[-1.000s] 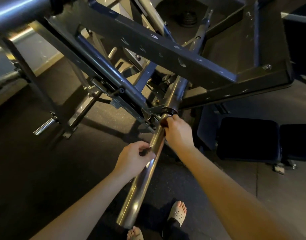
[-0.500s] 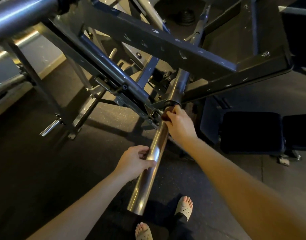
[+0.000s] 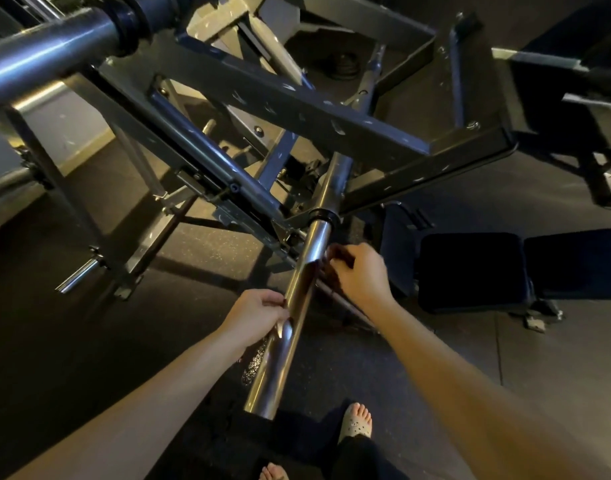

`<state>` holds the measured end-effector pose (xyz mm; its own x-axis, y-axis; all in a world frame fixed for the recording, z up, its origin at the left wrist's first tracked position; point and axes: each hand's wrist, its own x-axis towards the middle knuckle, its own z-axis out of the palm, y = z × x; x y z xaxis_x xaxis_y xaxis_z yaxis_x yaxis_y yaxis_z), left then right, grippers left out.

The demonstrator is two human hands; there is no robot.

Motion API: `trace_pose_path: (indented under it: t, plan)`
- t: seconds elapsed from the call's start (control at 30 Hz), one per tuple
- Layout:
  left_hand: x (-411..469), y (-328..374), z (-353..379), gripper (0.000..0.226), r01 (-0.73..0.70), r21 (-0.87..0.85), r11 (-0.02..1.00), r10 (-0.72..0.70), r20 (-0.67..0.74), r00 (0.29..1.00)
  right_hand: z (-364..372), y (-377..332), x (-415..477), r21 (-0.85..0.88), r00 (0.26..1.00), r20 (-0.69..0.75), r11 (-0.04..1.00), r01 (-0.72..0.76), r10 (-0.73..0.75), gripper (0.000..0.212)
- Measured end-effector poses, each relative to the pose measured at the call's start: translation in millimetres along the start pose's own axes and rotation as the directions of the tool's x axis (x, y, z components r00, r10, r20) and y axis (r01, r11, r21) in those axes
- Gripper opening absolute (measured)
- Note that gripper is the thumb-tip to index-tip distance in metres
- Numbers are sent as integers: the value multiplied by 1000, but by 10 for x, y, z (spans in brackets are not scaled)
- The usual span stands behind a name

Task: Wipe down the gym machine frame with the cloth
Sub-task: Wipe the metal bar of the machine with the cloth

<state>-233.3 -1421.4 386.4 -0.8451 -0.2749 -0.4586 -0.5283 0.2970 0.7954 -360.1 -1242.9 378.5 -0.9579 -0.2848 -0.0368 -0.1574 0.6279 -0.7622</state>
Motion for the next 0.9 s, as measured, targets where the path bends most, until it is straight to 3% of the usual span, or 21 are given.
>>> trace_pose_path:
  t: [0.1,0.2,0.27,0.33,0.5,0.6,0.73,0.9]
  plan:
    - [0,-18,3,31,15,25,1000,-15,-15,1000,202,19,159,59,990,67,990,-129,125,13]
    - [28,16,6,29,36,61,998,-35,-13,999,277,55,-8,29,969,239,997,-72,63,21]
    - [51,86,30,29,41,81,996,-38,-45,998,140,124,-37,-14,879,475,999,44,-32,19]
    - [60,219,92,30,15,77,997,-5,-126,992,-126,176,37,19,795,602,997,76,-72,16]
    - [74,835,407,26,-177,70,982,190,-362,912,-883,121,405,254,876,472,967,-27,-100,9]
    - [115,1265,638,27,-286,98,953,302,-367,880,-1300,45,551,328,880,448,945,5,-160,9]
    - [183,1869,966,29,-441,259,859,511,-388,767,-1832,49,753,442,872,447,897,-19,-202,10]
    - [365,2337,1228,34,-490,301,818,573,-350,741,-2215,108,991,468,895,383,883,27,-230,13]
